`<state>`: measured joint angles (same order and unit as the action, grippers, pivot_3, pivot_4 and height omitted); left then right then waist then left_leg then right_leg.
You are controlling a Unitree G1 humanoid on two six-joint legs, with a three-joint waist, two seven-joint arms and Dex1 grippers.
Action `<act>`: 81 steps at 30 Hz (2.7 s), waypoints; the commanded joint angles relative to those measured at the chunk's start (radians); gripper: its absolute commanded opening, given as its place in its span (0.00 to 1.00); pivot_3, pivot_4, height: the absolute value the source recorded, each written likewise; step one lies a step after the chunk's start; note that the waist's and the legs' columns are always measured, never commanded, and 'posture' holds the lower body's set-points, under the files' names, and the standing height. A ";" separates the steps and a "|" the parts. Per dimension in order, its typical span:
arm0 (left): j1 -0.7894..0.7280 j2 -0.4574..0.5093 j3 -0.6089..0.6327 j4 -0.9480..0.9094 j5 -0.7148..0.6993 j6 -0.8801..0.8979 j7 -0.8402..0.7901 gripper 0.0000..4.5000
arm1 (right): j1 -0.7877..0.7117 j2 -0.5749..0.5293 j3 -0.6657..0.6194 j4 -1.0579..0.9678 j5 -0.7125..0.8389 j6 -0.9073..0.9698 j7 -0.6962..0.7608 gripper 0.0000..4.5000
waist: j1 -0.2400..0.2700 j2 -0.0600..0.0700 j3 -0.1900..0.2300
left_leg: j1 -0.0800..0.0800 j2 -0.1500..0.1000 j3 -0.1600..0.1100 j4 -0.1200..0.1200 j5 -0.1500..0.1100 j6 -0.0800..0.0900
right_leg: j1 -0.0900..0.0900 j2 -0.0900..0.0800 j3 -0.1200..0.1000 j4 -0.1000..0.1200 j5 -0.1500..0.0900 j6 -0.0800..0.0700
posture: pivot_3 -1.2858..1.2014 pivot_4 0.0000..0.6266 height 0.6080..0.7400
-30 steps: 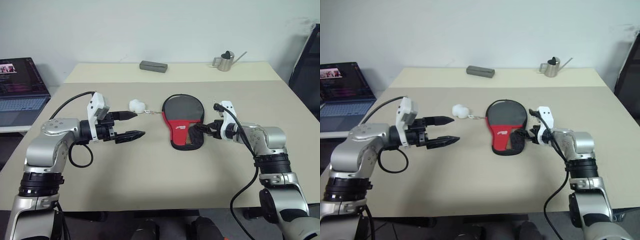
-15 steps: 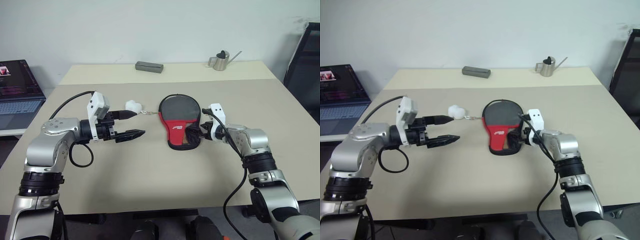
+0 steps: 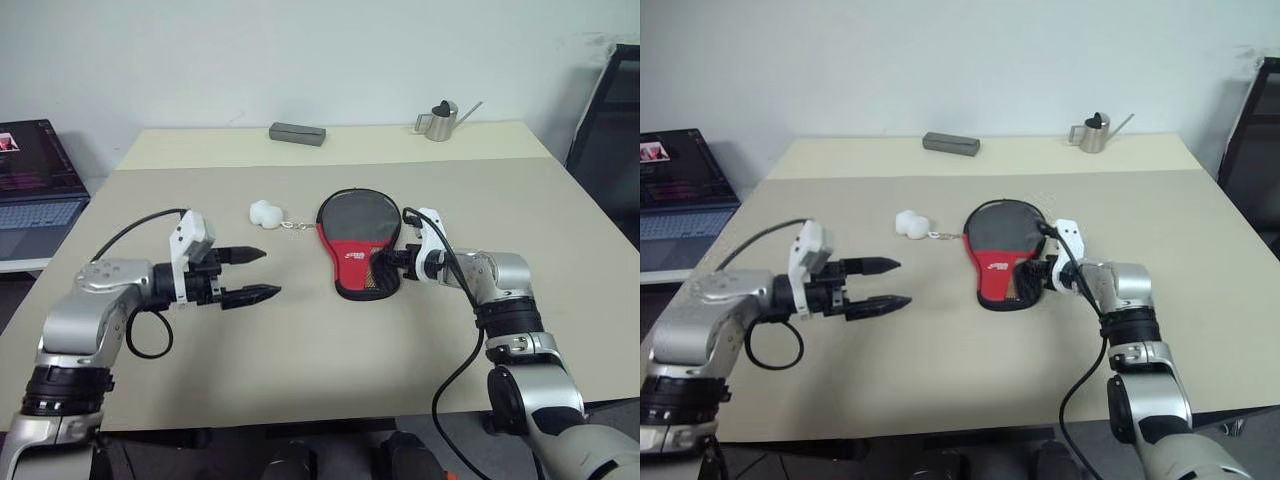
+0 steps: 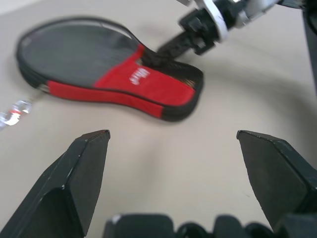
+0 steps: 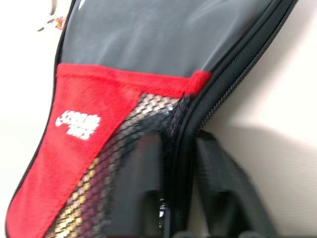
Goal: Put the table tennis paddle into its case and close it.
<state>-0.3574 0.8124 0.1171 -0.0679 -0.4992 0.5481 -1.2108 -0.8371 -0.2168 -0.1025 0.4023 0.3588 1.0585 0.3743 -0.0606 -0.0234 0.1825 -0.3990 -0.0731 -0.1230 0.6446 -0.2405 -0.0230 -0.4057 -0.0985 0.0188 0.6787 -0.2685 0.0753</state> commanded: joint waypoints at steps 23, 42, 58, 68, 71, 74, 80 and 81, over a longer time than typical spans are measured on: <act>0.261 0.157 0.157 -0.268 -0.190 0.040 -0.086 1.00 | 0.097 0.039 -0.016 -0.286 0.070 0.282 -0.035 0.01 | 0.002 0.001 0.000 | 0.000 0.003 0.000 -0.002 0.000 0.000 | 0.000 0.002 -0.001 -0.001 -0.002 -0.004 | 0.52 0.24 1.00; 0.278 0.235 0.125 -0.306 -0.219 0.069 -0.153 1.00 | 0.426 -0.019 -0.028 -0.765 0.325 0.556 -0.112 0.01 | 0.008 0.001 0.000 | 0.000 0.005 0.001 -0.005 0.000 0.000 | 0.000 0.003 -0.002 -0.004 -0.003 -0.005 | 0.52 0.24 1.00; 0.268 0.257 0.102 -0.328 -0.243 0.103 -0.193 1.00 | 0.658 0.012 -0.069 -0.903 0.816 0.556 -0.526 0.01 | 0.007 0.000 0.000 | 0.004 0.013 0.003 -0.014 -0.001 -0.001 | 0.000 0.009 -0.003 -0.005 -0.006 -0.011 | 0.52 0.24 1.00; 0.249 0.259 0.083 -0.315 -0.243 0.101 -0.196 1.00 | 0.672 -0.036 -0.082 -0.870 1.012 0.556 -0.697 0.01 | 0.007 0.000 0.000 | 0.005 0.014 0.003 -0.015 -0.001 -0.001 | 0.000 0.010 -0.003 -0.005 -0.007 -0.012 | 0.52 0.24 1.00; 0.247 0.258 0.084 -0.313 -0.242 0.100 -0.194 1.00 | 0.674 -0.063 -0.069 -0.860 1.072 0.534 -0.740 0.01 | 0.008 0.000 0.000 | 0.005 0.014 0.003 -0.015 -0.001 -0.001 | 0.001 0.010 -0.003 -0.005 -0.007 -0.012 | 0.52 0.24 1.00; 0.243 0.252 0.079 -0.313 -0.241 0.099 -0.188 1.00 | 0.673 -0.098 -0.039 -0.843 1.134 0.494 -0.785 0.01 | 0.008 0.000 0.000 | 0.004 0.013 0.003 -0.015 -0.001 -0.001 | 0.001 0.010 -0.003 -0.006 -0.007 -0.012 | 0.52 0.24 1.00; 0.237 0.247 0.071 -0.308 -0.237 0.093 -0.184 1.00 | 0.678 -0.192 0.058 -0.825 1.283 0.357 -0.896 0.01 | 0.008 0.000 0.000 | 0.004 0.014 0.004 -0.015 -0.001 -0.001 | 0.001 0.010 -0.003 -0.006 -0.007 -0.012 | 0.52 0.24 1.00; 0.236 0.246 0.070 -0.308 -0.236 0.092 -0.183 1.00 | 0.681 -0.208 0.073 -0.826 1.304 0.331 -0.916 0.01 | 0.008 0.000 0.000 | 0.004 0.014 0.004 -0.015 -0.001 -0.001 | 0.001 0.010 -0.003 -0.006 -0.007 -0.012 | 0.52 0.24 1.00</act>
<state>-0.1113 1.0544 0.1830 -0.3598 -0.7256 0.6486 -1.3869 -0.1780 -0.4052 -0.0756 -0.4256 1.6069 1.4021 -0.5085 -0.0522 -0.0235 0.1820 -0.3948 -0.0595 -0.1194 0.6295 -0.2412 -0.0236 -0.4049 -0.0887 0.0161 0.6728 -0.2755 0.0638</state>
